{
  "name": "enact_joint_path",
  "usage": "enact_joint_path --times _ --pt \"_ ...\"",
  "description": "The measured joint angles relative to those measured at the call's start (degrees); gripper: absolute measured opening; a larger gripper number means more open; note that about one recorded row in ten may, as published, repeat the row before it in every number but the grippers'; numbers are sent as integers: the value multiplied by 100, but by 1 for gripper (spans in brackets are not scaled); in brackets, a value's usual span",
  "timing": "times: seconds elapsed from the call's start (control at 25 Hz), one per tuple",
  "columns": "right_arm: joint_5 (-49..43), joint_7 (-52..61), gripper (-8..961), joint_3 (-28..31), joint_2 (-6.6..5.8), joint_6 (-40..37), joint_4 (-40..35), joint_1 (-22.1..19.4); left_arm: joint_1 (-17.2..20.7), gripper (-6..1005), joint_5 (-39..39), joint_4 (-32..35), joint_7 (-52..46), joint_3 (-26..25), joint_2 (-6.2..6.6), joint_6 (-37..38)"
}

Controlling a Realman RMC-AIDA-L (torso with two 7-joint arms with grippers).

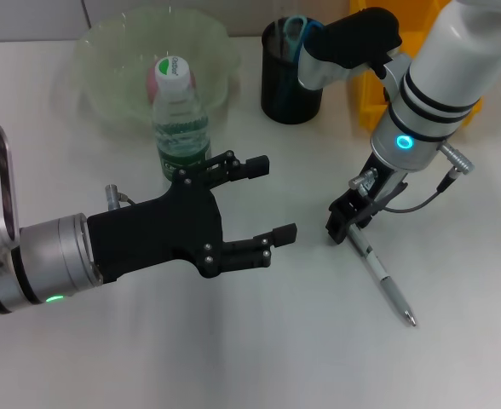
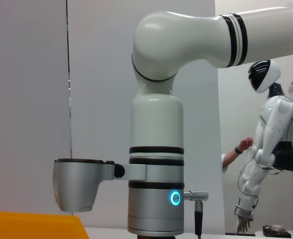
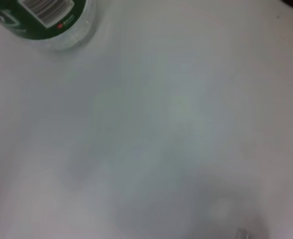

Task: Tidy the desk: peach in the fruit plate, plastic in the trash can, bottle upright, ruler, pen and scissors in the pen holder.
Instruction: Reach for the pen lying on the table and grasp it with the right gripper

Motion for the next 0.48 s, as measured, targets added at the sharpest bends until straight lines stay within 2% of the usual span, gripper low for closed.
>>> enact_joint_path --times 0.48 --pt "-24 1 399 -19 -3 -41 -16 6 -5 830 0 0 58 -8 0 -7"
